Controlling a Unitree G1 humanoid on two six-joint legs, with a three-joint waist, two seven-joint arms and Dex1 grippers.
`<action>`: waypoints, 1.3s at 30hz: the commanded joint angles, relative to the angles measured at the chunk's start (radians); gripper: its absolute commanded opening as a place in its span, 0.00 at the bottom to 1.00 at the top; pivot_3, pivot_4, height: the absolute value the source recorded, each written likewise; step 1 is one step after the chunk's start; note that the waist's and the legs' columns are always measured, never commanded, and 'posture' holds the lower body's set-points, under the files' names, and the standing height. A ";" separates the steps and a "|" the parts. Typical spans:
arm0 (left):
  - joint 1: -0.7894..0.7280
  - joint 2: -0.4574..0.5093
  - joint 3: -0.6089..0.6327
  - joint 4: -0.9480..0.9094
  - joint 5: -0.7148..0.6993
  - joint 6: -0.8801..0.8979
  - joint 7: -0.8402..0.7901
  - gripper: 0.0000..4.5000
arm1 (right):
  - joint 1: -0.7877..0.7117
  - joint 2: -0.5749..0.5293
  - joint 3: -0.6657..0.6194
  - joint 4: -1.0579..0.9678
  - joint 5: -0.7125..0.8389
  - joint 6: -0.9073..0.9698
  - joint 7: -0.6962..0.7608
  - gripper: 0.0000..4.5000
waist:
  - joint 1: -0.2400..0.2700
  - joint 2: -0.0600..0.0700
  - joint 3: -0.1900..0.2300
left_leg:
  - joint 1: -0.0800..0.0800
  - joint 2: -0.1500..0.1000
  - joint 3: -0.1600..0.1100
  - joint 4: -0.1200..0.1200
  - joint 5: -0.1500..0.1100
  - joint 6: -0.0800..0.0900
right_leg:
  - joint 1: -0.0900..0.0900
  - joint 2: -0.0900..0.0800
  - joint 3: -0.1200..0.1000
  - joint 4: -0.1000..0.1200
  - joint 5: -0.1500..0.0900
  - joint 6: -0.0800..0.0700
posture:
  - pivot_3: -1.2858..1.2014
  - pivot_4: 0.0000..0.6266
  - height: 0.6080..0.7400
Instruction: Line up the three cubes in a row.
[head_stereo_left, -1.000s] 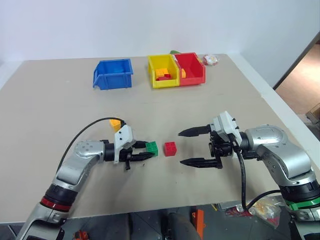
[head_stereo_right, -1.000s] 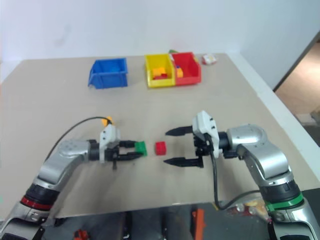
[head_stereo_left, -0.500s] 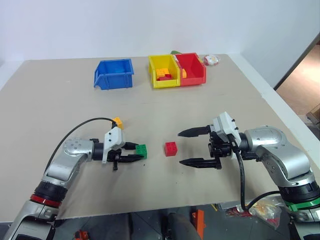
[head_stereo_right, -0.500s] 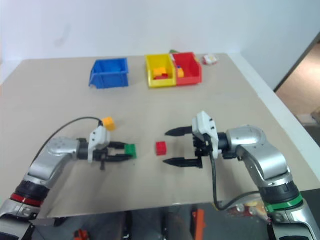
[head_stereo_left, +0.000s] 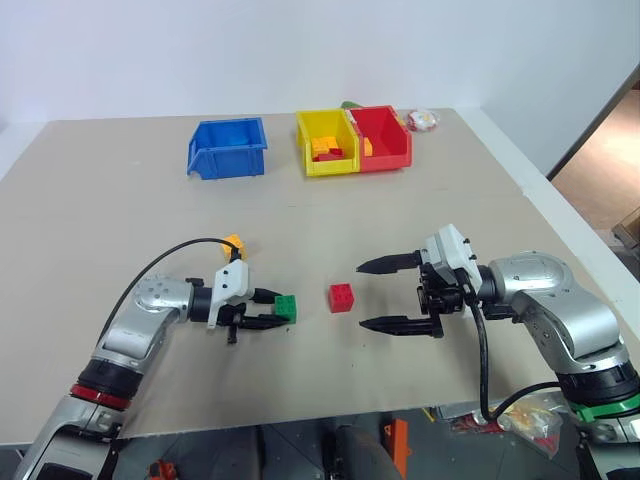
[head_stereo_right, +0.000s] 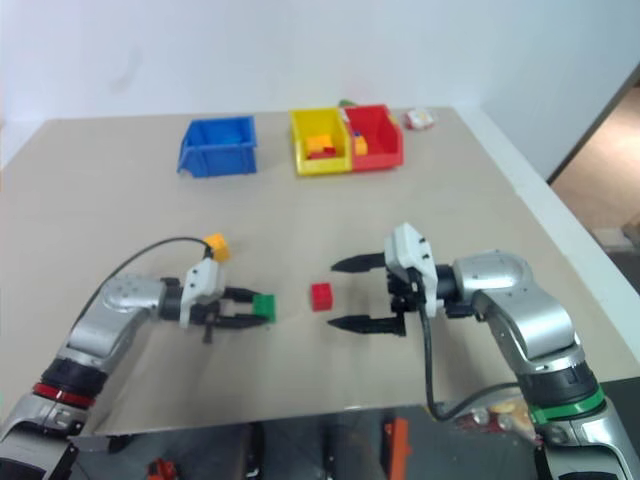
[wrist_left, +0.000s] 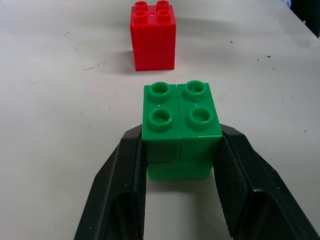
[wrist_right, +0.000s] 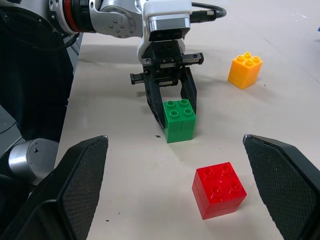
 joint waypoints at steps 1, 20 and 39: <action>-0.023 0.012 0.003 0.019 0.007 0.016 -0.011 0.29 | -0.014 0.003 -0.013 -0.012 0.004 -0.009 0.002 1.00 | 0.000 0.000 0.000 | 0.000 0.000 0.000 0.000 0.000 0.000 | 0.000 0.000 0.000 0.000 0.000 0.000 | 0.52 0.24 1.00; 0.166 0.238 0.327 -0.287 -0.188 0.329 0.072 0.99 | -0.063 0.038 -0.012 0.033 0.001 -0.006 -0.005 1.00 | -0.002 0.000 0.000 | 0.000 0.002 -0.001 0.000 0.000 0.000 | 0.000 0.001 0.000 0.000 0.000 -0.001 | 0.52 0.24 1.00; -0.057 0.062 0.330 0.167 -0.132 0.137 0.158 0.99 | -0.201 0.151 -0.076 0.094 0.114 0.153 -0.144 1.00 | -0.001 0.000 0.000 | 0.000 0.001 0.001 0.003 0.000 0.000 | 0.000 0.001 -0.001 0.000 0.003 -0.001 | 0.52 0.24 1.00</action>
